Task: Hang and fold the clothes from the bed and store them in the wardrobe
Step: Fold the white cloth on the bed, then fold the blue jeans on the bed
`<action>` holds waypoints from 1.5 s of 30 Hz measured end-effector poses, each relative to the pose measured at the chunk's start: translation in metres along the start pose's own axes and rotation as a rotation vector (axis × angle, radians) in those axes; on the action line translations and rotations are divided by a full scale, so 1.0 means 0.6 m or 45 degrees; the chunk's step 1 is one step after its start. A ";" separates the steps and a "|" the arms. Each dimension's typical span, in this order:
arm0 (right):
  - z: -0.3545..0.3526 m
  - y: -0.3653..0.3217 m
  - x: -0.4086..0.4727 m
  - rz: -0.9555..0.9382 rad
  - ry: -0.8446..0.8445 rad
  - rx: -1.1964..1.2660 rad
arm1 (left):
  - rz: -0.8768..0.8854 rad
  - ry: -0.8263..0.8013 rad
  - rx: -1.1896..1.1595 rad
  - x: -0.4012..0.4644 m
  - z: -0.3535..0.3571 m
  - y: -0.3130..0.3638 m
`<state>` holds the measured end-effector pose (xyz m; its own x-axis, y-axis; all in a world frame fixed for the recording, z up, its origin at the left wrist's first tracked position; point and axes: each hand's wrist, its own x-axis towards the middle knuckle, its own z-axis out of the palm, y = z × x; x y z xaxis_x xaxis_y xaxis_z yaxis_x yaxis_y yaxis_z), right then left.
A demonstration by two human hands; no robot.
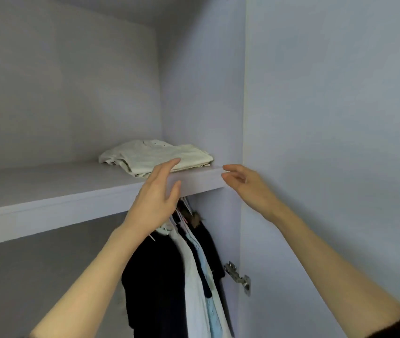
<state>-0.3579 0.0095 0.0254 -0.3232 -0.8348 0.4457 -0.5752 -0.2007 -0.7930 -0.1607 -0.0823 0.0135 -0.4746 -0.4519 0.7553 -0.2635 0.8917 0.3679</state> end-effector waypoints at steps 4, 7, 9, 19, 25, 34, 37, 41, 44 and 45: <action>-0.008 0.030 -0.175 0.173 0.161 0.041 | -0.036 -0.243 -0.206 -0.099 0.037 0.068; -0.026 0.034 -0.277 0.298 0.149 0.002 | -0.087 -0.349 -0.342 -0.155 0.064 0.121; -0.043 0.034 -0.337 0.327 0.150 -0.030 | -0.155 -0.389 -0.490 -0.200 0.083 0.161; -0.265 0.029 -0.760 0.696 0.474 -0.188 | -0.030 -0.869 -0.957 -0.375 0.256 0.478; -0.417 0.002 -1.059 0.930 0.929 -0.115 | 0.204 -1.165 -1.139 -0.458 0.365 0.733; -0.535 -0.058 -1.434 1.187 1.517 -0.182 | 0.516 -1.707 -1.326 -0.644 0.493 1.103; -0.561 -0.053 -1.512 1.257 1.658 -0.213 | 0.620 -1.812 -1.334 -0.692 0.538 1.182; -0.583 -0.014 -1.594 1.420 1.781 -0.183 | 0.740 -1.956 -1.282 -0.763 0.621 1.260; -0.608 0.041 -1.642 1.560 1.815 -0.166 | 0.791 -2.068 -1.207 -0.816 0.704 1.304; -0.615 0.053 -1.651 1.606 1.811 -0.177 | 0.799 -2.087 -1.172 -0.828 0.726 1.311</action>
<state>-0.3333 1.0191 -0.2882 -0.7916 0.5518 -0.2625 0.4304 0.1986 -0.8805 -0.4981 0.8330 -0.3086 -0.6354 0.7691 -0.0690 0.4010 0.4050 0.8217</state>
